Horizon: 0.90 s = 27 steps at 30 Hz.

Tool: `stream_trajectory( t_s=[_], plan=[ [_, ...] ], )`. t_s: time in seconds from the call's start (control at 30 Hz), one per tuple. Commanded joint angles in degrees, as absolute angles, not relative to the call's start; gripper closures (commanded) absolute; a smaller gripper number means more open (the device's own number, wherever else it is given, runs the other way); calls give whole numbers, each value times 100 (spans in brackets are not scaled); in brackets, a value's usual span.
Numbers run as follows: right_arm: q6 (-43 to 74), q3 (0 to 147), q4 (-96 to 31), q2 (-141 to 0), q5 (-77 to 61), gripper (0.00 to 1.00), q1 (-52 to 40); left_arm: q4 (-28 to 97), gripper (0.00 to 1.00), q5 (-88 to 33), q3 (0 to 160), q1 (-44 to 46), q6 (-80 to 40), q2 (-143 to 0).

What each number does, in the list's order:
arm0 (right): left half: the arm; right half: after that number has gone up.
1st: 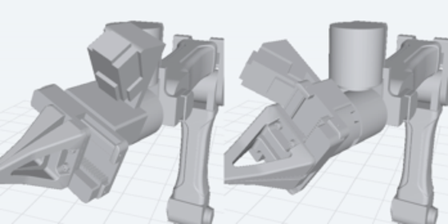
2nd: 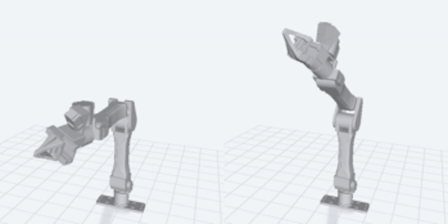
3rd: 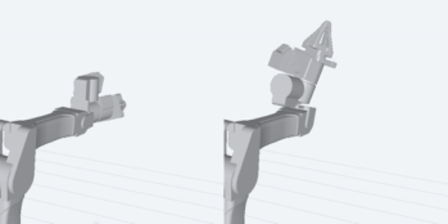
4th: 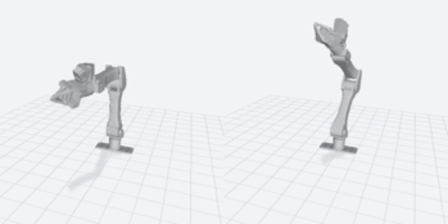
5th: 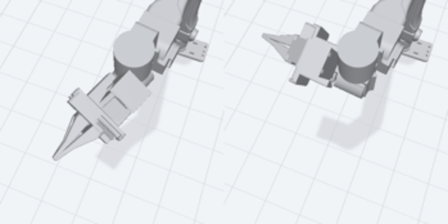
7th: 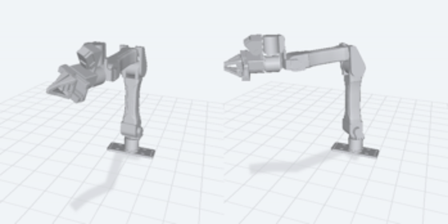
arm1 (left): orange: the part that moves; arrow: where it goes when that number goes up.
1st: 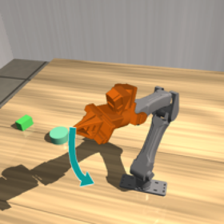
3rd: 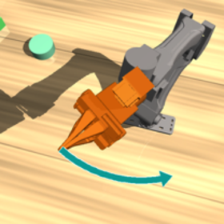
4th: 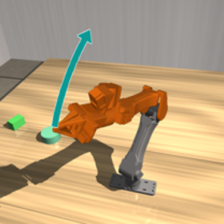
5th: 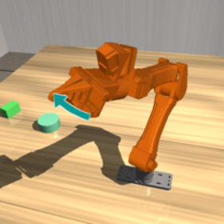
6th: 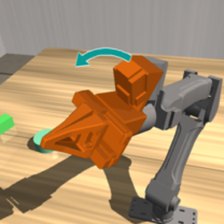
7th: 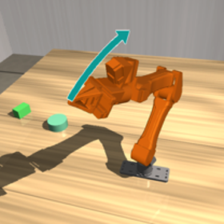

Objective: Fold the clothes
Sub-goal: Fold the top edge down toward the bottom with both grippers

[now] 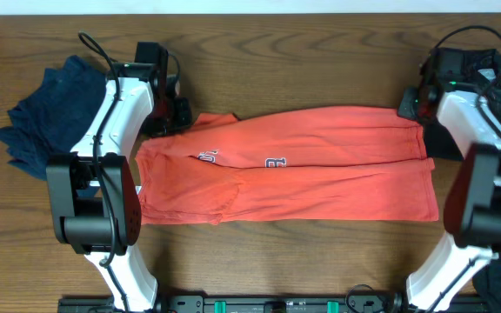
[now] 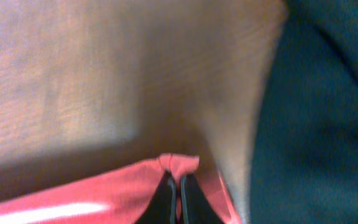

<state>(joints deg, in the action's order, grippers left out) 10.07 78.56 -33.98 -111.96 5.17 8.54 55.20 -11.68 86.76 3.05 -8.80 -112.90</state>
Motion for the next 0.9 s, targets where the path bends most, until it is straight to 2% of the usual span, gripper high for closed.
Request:
stream_trajectory(
  t_s=[0.0,0.17,0.23,0.47,0.6,0.67,0.8,0.87],
  plan=[
    [1168,7883,-4110,-10578,810,99,832,5937,94,-1135,8646,266,-884,-11316],
    [1284,7881,-5391,-10442,1074,99,829,6519,93,-1135,8646,266,-884,-11316],
    [1282,7852,-5811,-10460,1081,98,829,6709,83,-1135,8646,266,-884,-11316],
    [1352,7773,-6580,-10462,1586,98,829,7653,83,-1138,8646,266,-884,-11316],
    [1374,7773,-6643,-10462,1584,98,829,7454,83,-1439,8659,266,-891,-11314],
    [1374,7773,-6643,-10462,1559,97,827,7057,72,-1750,8659,266,-888,-11314],
    [1376,7773,-6643,-10462,1452,97,827,5968,34,-2051,8659,294,-888,-11314],
    [1374,7773,-6643,-10462,1452,96,827,5537,29,-2047,8656,331,-884,-11316]
  ],
)
